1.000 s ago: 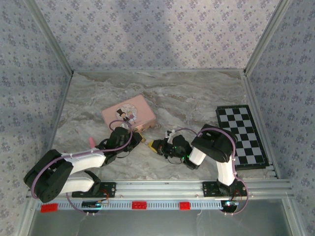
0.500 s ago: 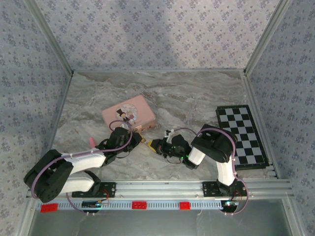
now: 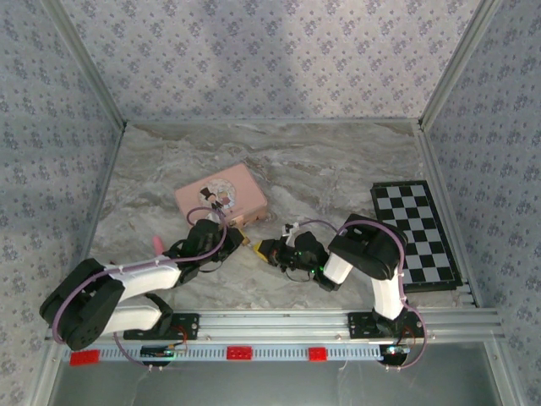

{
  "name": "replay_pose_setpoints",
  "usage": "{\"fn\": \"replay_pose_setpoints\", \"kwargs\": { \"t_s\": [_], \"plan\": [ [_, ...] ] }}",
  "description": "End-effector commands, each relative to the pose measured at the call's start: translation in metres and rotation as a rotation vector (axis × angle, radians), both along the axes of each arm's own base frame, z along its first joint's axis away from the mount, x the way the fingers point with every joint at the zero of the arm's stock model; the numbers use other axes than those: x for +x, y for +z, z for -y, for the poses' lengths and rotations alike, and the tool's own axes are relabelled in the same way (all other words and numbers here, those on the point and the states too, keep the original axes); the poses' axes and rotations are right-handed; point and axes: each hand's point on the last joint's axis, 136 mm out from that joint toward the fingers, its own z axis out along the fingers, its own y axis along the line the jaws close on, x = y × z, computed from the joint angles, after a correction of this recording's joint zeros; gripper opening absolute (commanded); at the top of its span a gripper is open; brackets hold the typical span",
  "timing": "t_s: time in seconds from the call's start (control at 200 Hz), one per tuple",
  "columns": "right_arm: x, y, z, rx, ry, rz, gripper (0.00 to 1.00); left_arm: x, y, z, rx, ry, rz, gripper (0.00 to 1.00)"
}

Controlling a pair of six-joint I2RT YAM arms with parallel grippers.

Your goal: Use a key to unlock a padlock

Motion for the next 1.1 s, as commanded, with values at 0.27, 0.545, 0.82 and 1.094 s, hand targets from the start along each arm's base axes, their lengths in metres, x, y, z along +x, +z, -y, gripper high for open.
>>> {"fn": "replay_pose_setpoints", "kwargs": {
  "t_s": [0.27,0.545,0.82,1.094],
  "plan": [
    [0.012,0.027,-0.012,0.082,-0.014,0.022,0.0,0.007,0.042,0.016,-0.102,-0.033,0.112,0.0],
    [0.011,0.029,-0.015,0.101,0.003,-0.003,0.0,0.008,0.045,0.018,-0.113,-0.04,0.124,0.0],
    [0.014,0.04,-0.014,0.137,-0.008,-0.021,0.0,0.007,0.051,0.019,-0.129,-0.046,0.147,0.0],
    [0.017,0.048,-0.015,0.164,-0.007,-0.029,0.0,0.007,0.056,0.017,-0.142,-0.039,0.168,0.0]
  ]
}}
